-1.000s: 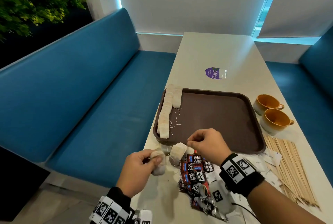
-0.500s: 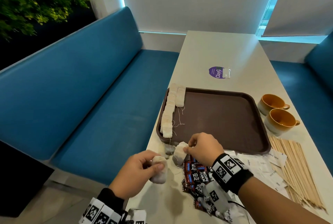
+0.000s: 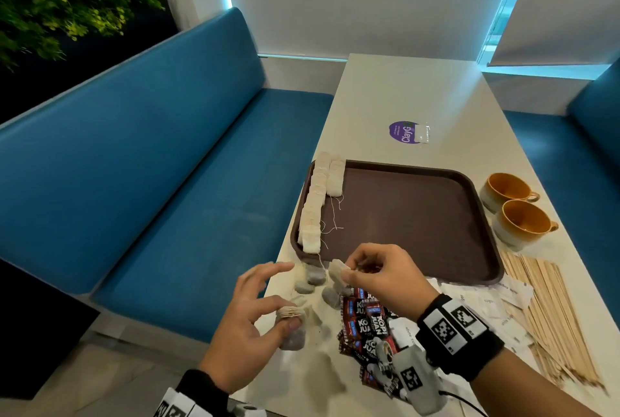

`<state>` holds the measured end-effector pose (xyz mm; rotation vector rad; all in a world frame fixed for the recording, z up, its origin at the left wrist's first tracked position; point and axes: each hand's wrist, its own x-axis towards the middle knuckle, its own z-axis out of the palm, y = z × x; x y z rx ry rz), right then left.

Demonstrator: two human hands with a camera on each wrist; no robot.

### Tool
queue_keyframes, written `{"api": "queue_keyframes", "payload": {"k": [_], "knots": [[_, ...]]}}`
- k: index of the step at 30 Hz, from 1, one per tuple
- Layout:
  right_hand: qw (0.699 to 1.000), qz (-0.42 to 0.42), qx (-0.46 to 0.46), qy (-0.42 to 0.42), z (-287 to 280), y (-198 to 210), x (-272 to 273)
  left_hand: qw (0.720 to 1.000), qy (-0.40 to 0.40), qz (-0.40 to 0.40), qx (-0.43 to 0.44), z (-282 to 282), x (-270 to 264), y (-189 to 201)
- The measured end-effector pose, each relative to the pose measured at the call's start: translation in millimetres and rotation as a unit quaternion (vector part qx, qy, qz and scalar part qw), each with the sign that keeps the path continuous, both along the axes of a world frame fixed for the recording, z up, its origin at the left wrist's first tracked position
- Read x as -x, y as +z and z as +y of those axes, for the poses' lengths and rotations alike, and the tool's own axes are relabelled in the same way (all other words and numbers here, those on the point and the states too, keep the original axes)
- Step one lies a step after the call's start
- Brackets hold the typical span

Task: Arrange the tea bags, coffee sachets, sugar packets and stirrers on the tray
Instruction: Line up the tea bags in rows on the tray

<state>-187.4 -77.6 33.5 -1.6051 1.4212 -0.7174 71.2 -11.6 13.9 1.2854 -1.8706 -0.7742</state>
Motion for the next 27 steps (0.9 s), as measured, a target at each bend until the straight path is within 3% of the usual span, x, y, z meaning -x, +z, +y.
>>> {"api": "queue_keyframes", "payload": {"k": [7,15,17,20,24,27], "knots": [[0.987,0.049,0.054,0.142,13.9,22.9,-7.8,0.995,-0.092,0.030,0.002,-11.4,27.7,12.1],[0.991,0.016,0.012,0.129,7.6,23.0,-11.9,0.993,-0.044,0.106,-0.034,-3.5,16.7,5.4],[0.990,0.082,-0.002,0.112,1.3,15.2,-15.9,0.989,-0.002,0.141,-0.041,-0.5,10.0,3.8],[0.962,0.225,-0.019,0.156,-2.4,2.7,-26.5,0.980,0.090,0.171,-0.039,0.5,3.2,-2.2],[0.934,0.272,-0.019,0.231,3.0,-10.5,-46.9,0.962,0.149,0.225,-0.028,-4.0,-1.9,0.4],[0.929,0.288,-0.003,0.232,5.4,-18.0,-60.2,0.956,0.148,0.252,-0.033,-7.3,-0.6,2.5]]}}
